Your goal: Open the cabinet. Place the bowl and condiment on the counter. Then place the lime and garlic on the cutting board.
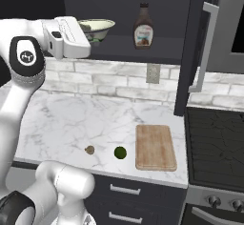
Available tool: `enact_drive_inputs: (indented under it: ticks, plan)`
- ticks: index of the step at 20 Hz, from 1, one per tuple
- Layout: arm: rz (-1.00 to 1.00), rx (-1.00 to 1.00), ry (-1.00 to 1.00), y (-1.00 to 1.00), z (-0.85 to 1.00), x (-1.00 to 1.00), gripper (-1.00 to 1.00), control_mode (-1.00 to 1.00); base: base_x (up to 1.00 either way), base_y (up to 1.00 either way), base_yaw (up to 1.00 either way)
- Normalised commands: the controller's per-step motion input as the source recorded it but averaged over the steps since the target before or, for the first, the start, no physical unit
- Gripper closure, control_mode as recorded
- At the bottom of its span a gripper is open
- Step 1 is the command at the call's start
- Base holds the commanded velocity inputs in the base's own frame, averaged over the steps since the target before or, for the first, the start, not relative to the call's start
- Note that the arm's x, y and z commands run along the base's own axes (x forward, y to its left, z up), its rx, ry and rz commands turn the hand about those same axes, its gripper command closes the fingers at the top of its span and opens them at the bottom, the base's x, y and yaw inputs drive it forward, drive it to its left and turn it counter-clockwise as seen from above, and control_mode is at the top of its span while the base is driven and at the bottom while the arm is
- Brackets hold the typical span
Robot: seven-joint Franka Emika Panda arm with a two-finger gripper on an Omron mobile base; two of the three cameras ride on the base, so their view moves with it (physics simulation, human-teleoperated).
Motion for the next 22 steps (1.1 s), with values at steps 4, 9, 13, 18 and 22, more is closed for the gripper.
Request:
enact_drive_inputs:
  ticks: [4, 9, 13, 18, 22]
  plan:
    - [0.0, 0.03, 0.0, 0.0, 0.01, 0.05, -1.0, -1.0, 0.0, 0.0, 0.0]
    - [0.0, 0.04, 0.0, 0.0, 0.01, 0.16, -1.0, -1.0, 0.0, 0.0, 0.0]
    - [0.0, 0.03, 0.0, 0.0, 0.02, 0.25, -1.0, -1.0, 0.0, 0.0, 0.0]
    - [0.0, 0.04, 0.0, 0.0, 0.04, 0.2, -1.0, -1.0, 0.0, 0.0, 0.0]
    - [0.0, 0.05, 0.0, -0.07, 0.09, 0.14, -1.0, -1.0, 0.0, 0.0, 0.0]
